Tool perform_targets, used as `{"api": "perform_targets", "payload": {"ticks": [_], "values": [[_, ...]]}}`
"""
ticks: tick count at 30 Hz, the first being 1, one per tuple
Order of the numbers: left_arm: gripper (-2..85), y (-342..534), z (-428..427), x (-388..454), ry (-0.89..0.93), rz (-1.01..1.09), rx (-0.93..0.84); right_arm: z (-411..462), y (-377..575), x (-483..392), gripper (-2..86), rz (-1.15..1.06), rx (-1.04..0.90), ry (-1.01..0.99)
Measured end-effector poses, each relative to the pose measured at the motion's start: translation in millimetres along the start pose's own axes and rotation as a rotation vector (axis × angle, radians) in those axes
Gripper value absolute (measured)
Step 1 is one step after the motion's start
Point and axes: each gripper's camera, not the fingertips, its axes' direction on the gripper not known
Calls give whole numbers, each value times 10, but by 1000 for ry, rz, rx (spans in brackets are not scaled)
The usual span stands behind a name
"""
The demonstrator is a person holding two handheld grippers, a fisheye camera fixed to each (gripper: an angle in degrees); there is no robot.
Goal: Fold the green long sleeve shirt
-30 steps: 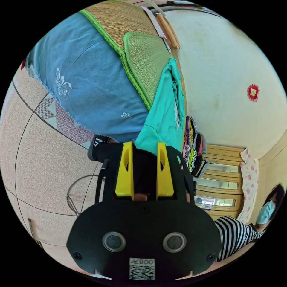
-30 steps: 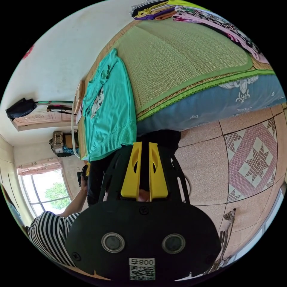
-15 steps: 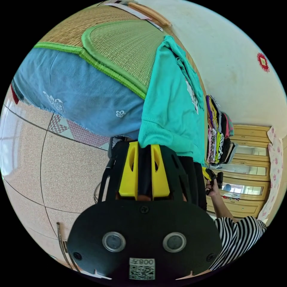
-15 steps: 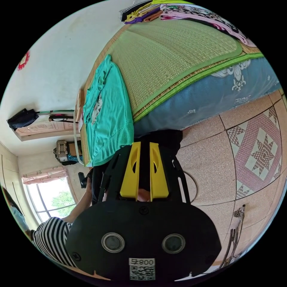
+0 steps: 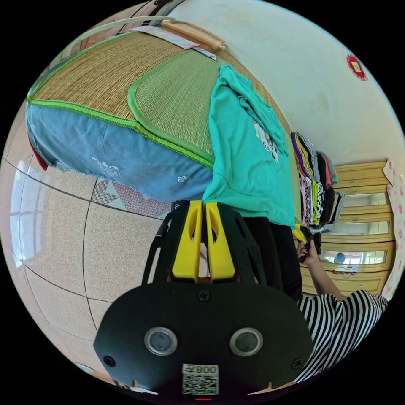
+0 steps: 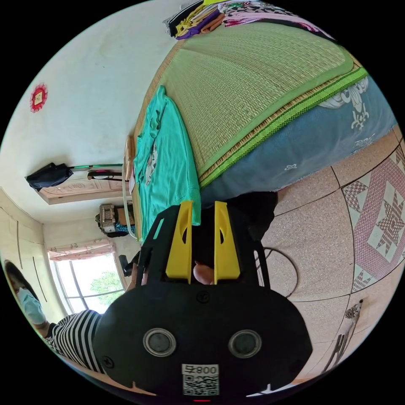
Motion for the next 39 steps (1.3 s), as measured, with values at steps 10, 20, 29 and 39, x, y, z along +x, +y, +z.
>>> {"api": "perform_targets", "payload": {"ticks": [10, 20, 29, 39], "values": [[14, 96, 106, 115, -21, -1, -11, 244, -76, 40, 91, -17, -15, -61], [14, 147, 200, 149, -25, 6, -10, 536, -157, 191, 90, 13, -68, -53], [15, 245, 361, 57, -23, -12, -13, 654, -246, 283, 74, 5, -86, -120], [13, 518, 471, -263, 8, -59, 13, 631, -317, 259, 14, -22, -96, -166]]}}
